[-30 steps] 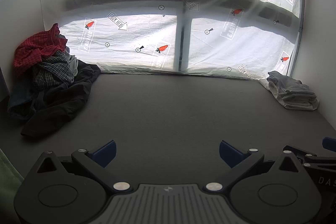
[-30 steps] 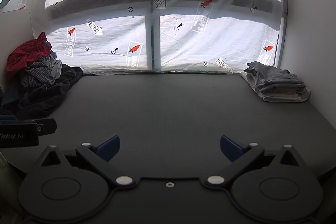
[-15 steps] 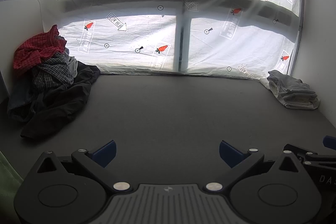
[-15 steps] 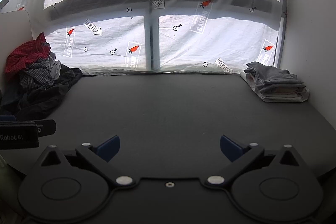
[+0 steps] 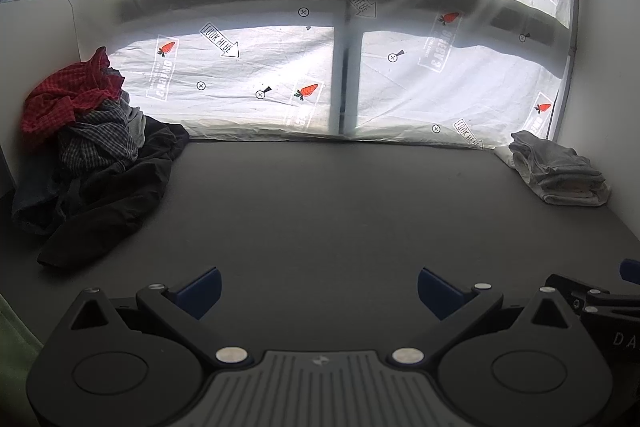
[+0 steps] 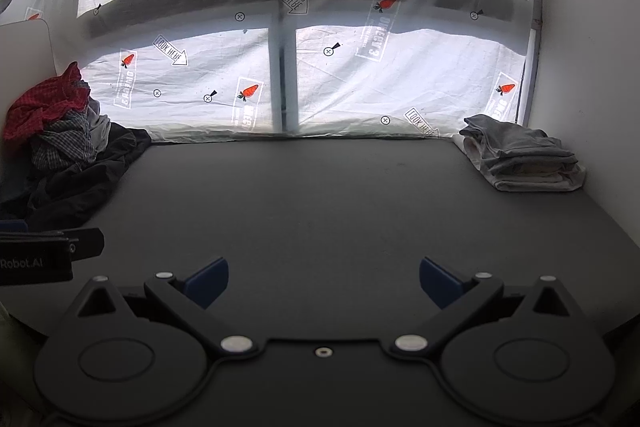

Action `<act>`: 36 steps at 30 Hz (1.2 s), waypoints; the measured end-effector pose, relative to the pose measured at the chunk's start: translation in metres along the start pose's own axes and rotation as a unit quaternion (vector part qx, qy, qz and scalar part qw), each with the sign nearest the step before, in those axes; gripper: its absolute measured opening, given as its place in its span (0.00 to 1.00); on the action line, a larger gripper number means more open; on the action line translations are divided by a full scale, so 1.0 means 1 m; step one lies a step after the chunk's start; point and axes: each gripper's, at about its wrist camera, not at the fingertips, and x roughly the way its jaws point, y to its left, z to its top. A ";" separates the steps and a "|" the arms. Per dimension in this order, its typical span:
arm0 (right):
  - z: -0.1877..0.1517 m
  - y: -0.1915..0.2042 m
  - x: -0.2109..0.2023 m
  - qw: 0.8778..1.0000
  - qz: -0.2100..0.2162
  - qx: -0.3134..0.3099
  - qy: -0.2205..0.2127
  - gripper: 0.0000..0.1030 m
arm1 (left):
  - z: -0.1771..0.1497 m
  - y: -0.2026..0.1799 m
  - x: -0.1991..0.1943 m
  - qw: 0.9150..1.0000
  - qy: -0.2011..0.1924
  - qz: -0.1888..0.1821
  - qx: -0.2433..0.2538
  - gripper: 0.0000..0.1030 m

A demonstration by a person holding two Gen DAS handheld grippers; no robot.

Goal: Fold clothes

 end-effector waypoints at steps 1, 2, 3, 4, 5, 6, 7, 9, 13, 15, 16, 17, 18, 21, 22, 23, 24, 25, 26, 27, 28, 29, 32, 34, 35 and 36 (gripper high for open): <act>0.000 0.000 0.000 1.000 0.000 -0.001 0.000 1.00 | 0.000 0.000 0.000 1.000 0.000 0.000 0.000 1.00; 0.000 0.000 0.000 1.000 0.000 -0.001 0.000 1.00 | 0.000 0.000 0.001 1.000 0.000 0.000 0.001 1.00; -0.001 0.000 0.001 1.000 0.000 -0.002 -0.001 1.00 | 0.000 0.000 0.001 1.000 0.000 0.000 0.001 1.00; -0.001 0.000 0.001 1.000 0.000 -0.002 -0.001 1.00 | 0.001 0.000 0.001 1.000 0.000 0.000 0.002 1.00; -0.002 0.000 0.002 1.000 0.000 -0.002 -0.001 1.00 | 0.002 0.000 0.002 1.000 0.000 0.000 0.002 1.00; -0.002 0.001 0.002 1.000 -0.001 -0.002 -0.001 1.00 | 0.002 0.000 0.003 1.000 0.000 0.000 0.002 1.00; -0.002 0.002 0.002 1.000 -0.002 -0.002 -0.001 1.00 | 0.003 0.000 0.003 1.000 0.000 0.000 0.002 1.00; -0.002 0.003 0.003 1.000 -0.004 -0.002 -0.002 1.00 | 0.001 0.001 0.004 1.000 0.000 0.000 0.002 1.00; -0.001 0.003 0.005 1.000 -0.004 -0.002 -0.001 1.00 | 0.002 0.001 0.005 1.000 -0.001 0.002 0.001 1.00; 0.000 0.004 0.006 1.000 -0.004 -0.002 -0.002 1.00 | 0.002 0.001 0.007 1.000 -0.001 0.003 0.001 1.00; 0.000 0.003 0.007 1.000 -0.003 -0.003 -0.001 1.00 | 0.002 0.001 0.008 1.000 -0.001 0.003 0.001 1.00; 0.000 0.003 0.008 1.000 -0.003 -0.003 -0.001 1.00 | 0.002 0.001 0.008 1.000 0.000 0.003 0.000 1.00; -0.001 0.004 0.008 1.000 -0.003 -0.003 -0.001 1.00 | 0.001 0.003 0.009 1.000 0.000 0.002 0.000 1.00; -0.003 0.004 0.009 1.000 -0.003 -0.003 -0.002 1.00 | 0.002 0.003 0.011 1.000 -0.001 0.003 0.000 1.00; -0.003 0.004 0.010 1.000 -0.004 -0.003 -0.002 1.00 | 0.002 0.003 0.011 1.000 -0.001 0.003 0.000 1.00; -0.003 0.004 0.010 1.000 -0.004 -0.003 -0.002 1.00 | 0.002 0.004 0.012 1.000 -0.001 0.003 0.001 1.00; -0.003 0.005 0.011 1.000 -0.004 -0.003 -0.002 1.00 | 0.002 0.004 0.013 1.000 0.000 0.003 0.001 1.00; -0.003 0.005 0.011 1.000 -0.004 -0.003 -0.002 1.00 | 0.002 0.004 0.013 1.000 0.000 0.004 0.001 1.00; -0.003 0.005 0.012 1.000 -0.004 -0.003 -0.002 1.00 | 0.003 0.004 0.014 1.000 0.000 0.004 0.001 1.00; -0.003 0.005 0.013 1.000 -0.003 -0.003 -0.002 1.00 | 0.003 0.004 0.014 1.000 0.000 0.005 0.000 1.00; -0.002 0.005 0.014 1.000 -0.002 -0.003 -0.002 1.00 | 0.003 0.004 0.015 1.000 0.000 0.005 0.000 1.00; -0.001 0.005 0.014 1.000 -0.002 -0.004 -0.002 1.00 | 0.004 0.003 0.016 1.000 0.000 0.006 -0.001 1.00; 0.000 0.002 0.017 1.000 -0.006 -0.007 -0.001 1.00 | 0.005 0.002 0.023 1.000 0.005 0.006 -0.010 1.00; 0.000 -0.005 0.020 1.000 -0.017 -0.005 0.001 1.00 | 0.006 0.000 0.030 1.000 0.011 0.003 -0.016 1.00; 0.000 -0.010 0.022 1.000 -0.024 -0.002 0.004 1.00 | 0.007 -0.003 0.034 1.000 0.014 0.000 -0.018 1.00; 0.001 -0.016 0.024 1.000 -0.030 0.003 0.007 1.00 | 0.007 -0.005 0.038 1.000 0.017 -0.003 -0.021 1.00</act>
